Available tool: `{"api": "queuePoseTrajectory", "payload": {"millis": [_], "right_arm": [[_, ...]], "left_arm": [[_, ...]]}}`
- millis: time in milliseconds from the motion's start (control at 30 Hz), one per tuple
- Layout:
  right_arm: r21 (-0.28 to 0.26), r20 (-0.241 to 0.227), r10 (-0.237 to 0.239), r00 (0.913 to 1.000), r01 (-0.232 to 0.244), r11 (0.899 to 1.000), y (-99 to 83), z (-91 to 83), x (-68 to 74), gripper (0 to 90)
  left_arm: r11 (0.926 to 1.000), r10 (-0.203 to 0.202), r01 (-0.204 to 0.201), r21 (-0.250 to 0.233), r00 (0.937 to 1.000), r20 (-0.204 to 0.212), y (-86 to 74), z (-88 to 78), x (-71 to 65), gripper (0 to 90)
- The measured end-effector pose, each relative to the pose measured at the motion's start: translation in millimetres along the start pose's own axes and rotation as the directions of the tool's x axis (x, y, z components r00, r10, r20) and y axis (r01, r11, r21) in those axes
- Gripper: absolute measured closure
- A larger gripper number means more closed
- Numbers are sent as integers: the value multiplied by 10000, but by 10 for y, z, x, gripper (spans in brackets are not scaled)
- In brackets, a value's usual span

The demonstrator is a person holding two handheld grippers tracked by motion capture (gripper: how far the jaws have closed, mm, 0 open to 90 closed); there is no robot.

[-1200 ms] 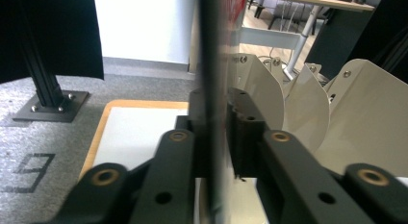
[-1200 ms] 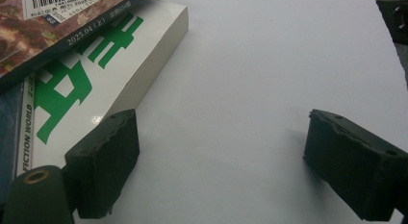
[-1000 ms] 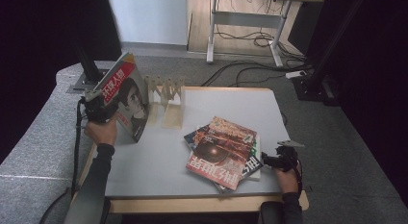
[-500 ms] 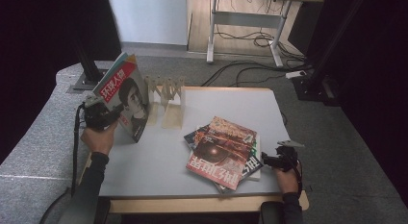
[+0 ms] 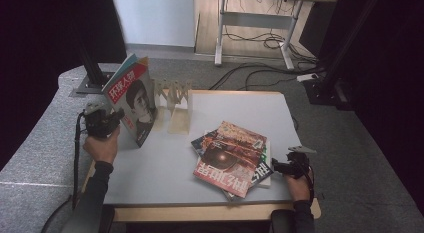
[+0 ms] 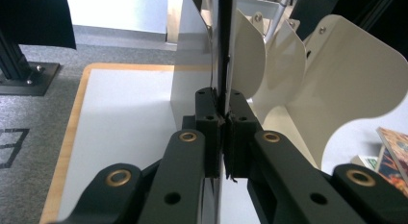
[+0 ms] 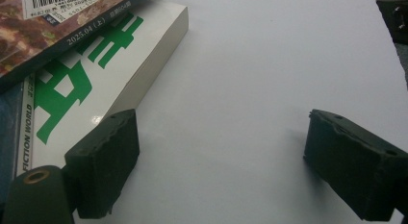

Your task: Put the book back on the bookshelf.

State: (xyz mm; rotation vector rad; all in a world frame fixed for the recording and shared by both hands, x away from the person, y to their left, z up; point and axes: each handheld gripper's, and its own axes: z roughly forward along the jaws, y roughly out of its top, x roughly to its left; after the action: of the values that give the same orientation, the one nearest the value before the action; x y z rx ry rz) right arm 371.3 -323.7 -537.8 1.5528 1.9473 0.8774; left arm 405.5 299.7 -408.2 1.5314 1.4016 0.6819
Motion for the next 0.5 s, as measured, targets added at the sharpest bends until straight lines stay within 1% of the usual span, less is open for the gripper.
{"api": "queuePoseTrajectory", "payload": {"millis": [100,167,233,267,300,333,367,400,433,500], "right_arm": [[0,-1,0,10000,0,10000,0,0,0,117],[1,-1,3,10000,-3,10000,0,0,0,118],[0,-4,5,10000,-5,10000,0,0,0,117],[2,-5,9,10000,-9,10000,0,0,0,117],[2,-5,9,10000,-9,10000,0,0,0,117],[0,-3,5,10000,-5,10000,0,0,0,117],[0,-3,5,10000,-5,10000,0,0,0,117],[-5,-4,1,10000,-1,10000,0,0,0,117],[-5,-4,1,10000,-1,10000,0,0,0,117],[-4,-1,0,10000,0,10000,0,0,0,117]], "left_arm": [[9999,16,-18,-103,9999,-159,31,48,5,865],[9999,-24,22,-127,9999,-159,32,65,11,864],[9999,91,-92,-43,9999,-104,19,71,5,847],[9998,195,-194,23,9997,-118,3,72,0,800],[9997,239,-239,41,9997,-98,-14,73,-3,800],[9998,190,-190,110,9998,30,-46,82,-5,746],[9997,163,-165,175,9998,112,-77,95,-9,746],[9996,193,-197,224,9997,146,-100,107,-13,712],[9992,213,-220,328,9996,191,-130,127,-22,712],[9981,202,-228,578,9988,437,-180,185,-36,653]]}}
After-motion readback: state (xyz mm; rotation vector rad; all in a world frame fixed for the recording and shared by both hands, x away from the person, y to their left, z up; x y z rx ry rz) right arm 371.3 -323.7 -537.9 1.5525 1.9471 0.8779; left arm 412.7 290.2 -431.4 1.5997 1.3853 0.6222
